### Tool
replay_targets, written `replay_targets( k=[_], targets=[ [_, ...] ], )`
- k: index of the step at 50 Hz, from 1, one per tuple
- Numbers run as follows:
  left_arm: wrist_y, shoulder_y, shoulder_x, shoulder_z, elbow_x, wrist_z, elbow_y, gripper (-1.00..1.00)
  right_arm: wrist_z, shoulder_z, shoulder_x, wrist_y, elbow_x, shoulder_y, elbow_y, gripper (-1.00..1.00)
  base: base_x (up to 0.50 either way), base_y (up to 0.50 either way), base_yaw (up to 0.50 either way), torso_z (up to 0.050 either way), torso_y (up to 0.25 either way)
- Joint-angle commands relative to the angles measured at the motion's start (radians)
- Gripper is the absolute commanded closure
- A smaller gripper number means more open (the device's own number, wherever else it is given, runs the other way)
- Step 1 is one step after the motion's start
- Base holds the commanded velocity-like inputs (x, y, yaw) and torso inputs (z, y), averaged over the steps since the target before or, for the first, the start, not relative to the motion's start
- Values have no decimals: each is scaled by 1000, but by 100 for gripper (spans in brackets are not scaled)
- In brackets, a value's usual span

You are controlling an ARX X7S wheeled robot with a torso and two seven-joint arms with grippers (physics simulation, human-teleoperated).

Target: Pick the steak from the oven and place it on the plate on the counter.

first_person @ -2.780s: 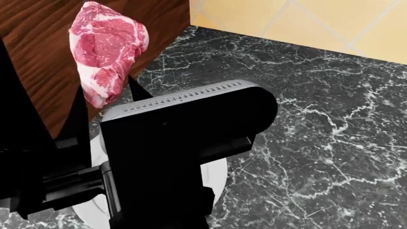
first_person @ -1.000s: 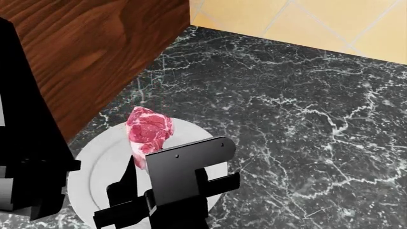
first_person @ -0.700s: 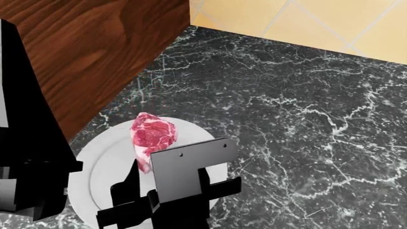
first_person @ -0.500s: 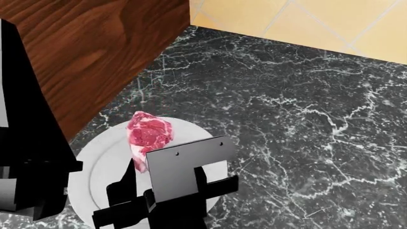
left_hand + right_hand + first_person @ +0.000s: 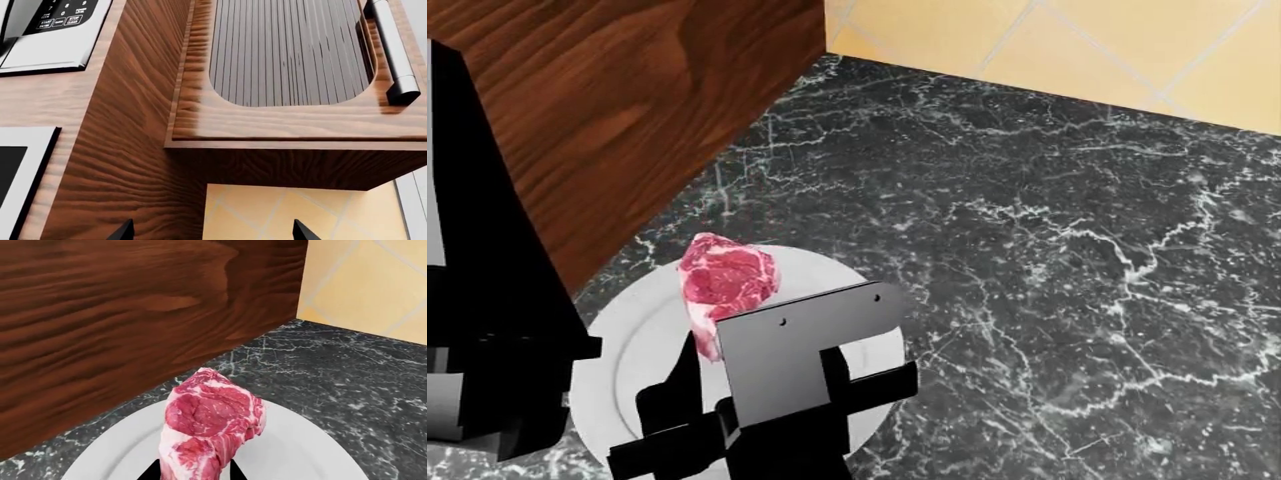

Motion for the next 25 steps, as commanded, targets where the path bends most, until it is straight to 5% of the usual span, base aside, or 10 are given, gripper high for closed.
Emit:
replay_targets(
  k=[1, 4, 5, 25],
  targets=[
    [0, 7, 1, 0, 7, 3, -1, -100, -10, 13, -1, 4, -39, 3, -5, 100, 0, 0, 0, 0, 0],
    [2, 10, 2, 0, 9, 5, -2, -100, 2, 19, -6, 17, -16, 5, 8, 100, 0, 0, 0, 0, 0],
    [2, 11, 2, 0, 11, 5, -3, -100, 3, 19, -7, 24, -7, 7, 12, -100, 0, 0, 0, 0, 0],
    [-4, 11, 5, -3, 7, 4, 0, -100, -1, 11, -7, 25, -16, 12, -5, -100, 0, 0, 0, 0, 0]
  ],
)
